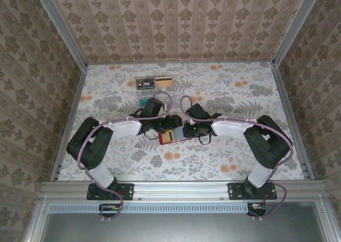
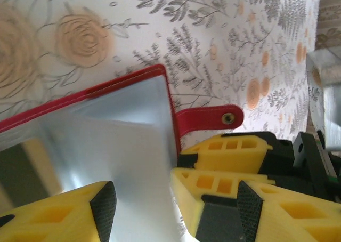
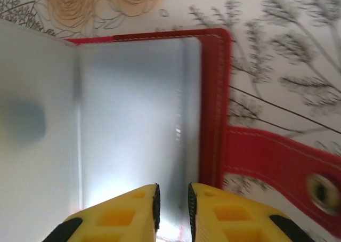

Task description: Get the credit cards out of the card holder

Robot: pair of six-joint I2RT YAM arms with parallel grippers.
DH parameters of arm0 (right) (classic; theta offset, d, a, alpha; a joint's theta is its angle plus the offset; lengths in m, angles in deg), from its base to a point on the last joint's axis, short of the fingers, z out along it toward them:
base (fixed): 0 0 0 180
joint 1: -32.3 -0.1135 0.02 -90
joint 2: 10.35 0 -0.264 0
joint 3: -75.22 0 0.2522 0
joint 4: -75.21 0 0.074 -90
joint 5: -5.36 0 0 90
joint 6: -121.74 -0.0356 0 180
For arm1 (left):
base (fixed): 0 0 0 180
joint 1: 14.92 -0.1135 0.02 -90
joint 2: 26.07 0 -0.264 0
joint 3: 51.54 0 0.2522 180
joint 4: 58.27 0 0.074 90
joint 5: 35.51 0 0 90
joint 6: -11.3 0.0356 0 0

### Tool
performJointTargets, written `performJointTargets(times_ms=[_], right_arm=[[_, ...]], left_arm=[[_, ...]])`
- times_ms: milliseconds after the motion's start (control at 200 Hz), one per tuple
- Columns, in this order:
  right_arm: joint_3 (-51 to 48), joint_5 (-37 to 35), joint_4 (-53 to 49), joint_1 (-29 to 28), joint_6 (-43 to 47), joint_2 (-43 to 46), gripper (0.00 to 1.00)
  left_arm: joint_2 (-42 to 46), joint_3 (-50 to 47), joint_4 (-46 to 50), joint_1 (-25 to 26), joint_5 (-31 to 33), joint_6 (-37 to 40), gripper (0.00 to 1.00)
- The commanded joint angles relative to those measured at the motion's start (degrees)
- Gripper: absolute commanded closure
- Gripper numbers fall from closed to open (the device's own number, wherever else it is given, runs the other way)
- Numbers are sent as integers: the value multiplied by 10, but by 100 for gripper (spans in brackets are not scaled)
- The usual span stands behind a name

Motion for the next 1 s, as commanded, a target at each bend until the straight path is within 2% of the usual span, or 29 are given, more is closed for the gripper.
performJointTargets(times_ms=[0,160,270,415,455,560,620,840,995], right_arm=[[-17,-26,-4,14,-22,42,73],[-17,-1,-3,23,-25,49,72],[-13,30,13,22,-26,46,72],[5,79,38,16,-26,33,74],[13,94,42,14,-27,27,76],[31,131,57,10,-39,2,77],[36,150,71,10,-47,-12,79],[63,197,92,4,-66,-59,81],[75,202,91,2,-75,-85,84]], left_arm=[[-21,15,-52,8,-30,-27,35],[-21,15,-44,9,-24,-26,36],[13,9,3,3,-1,-2,37],[64,-7,84,-15,41,30,45],[77,-14,104,-21,55,37,54],[96,-36,139,-37,76,44,89],[101,-48,146,-45,79,47,100],[89,-73,155,-54,94,55,100],[68,-82,130,-54,80,53,100]])
